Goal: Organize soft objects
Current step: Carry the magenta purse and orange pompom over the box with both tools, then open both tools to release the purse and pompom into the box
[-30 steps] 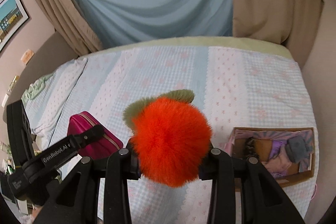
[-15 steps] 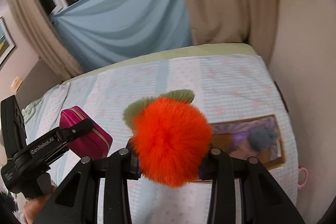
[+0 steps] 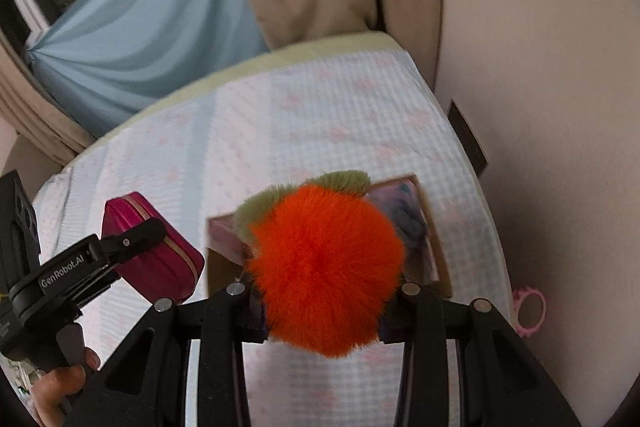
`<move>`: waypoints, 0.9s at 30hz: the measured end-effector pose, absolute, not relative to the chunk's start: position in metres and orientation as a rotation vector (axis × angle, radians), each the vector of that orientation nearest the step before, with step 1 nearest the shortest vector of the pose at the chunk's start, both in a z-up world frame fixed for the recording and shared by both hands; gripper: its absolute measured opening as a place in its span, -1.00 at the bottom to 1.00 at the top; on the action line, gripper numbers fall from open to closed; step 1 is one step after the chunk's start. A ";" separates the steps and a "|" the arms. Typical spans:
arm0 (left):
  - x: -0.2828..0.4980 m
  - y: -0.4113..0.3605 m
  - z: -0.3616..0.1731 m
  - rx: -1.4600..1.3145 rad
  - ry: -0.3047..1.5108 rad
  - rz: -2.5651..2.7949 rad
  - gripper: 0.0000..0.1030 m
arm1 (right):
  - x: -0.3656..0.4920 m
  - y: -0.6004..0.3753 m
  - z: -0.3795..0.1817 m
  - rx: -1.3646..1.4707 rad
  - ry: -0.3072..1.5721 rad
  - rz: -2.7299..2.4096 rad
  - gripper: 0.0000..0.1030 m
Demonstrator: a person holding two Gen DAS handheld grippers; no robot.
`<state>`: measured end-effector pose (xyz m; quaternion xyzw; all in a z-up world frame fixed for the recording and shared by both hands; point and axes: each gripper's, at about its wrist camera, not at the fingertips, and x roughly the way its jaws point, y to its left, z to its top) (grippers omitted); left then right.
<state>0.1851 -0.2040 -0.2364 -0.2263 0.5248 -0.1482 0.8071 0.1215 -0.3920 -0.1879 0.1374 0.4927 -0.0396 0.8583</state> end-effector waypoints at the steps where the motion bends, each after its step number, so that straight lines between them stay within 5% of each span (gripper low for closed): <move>1: 0.190 -0.213 -0.245 -0.468 1.143 -0.325 -0.04 | 0.123 -0.397 -0.196 0.287 1.050 -0.086 -0.34; 18: 0.231 -0.297 -0.350 0.001 1.339 -0.484 0.03 | 0.149 -0.429 -0.326 0.313 1.285 -0.135 -0.34; 19: 0.231 -0.299 -0.350 0.026 1.343 -0.486 0.12 | 0.151 -0.433 -0.331 0.322 1.301 -0.140 -0.30; 21: 0.231 -0.304 -0.350 0.079 1.353 -0.489 1.00 | 0.154 -0.437 -0.335 0.339 1.311 -0.157 -0.19; 23: 0.230 -0.304 -0.346 0.121 1.337 -0.503 0.99 | 0.155 -0.442 -0.334 0.373 1.299 -0.153 -0.05; 25: 0.228 -0.299 -0.344 0.120 1.323 -0.517 0.99 | 0.155 -0.446 -0.332 0.383 1.280 -0.155 0.45; 27: 0.227 -0.294 -0.343 0.133 1.326 -0.504 0.99 | 0.155 -0.446 -0.330 0.373 1.263 -0.161 0.70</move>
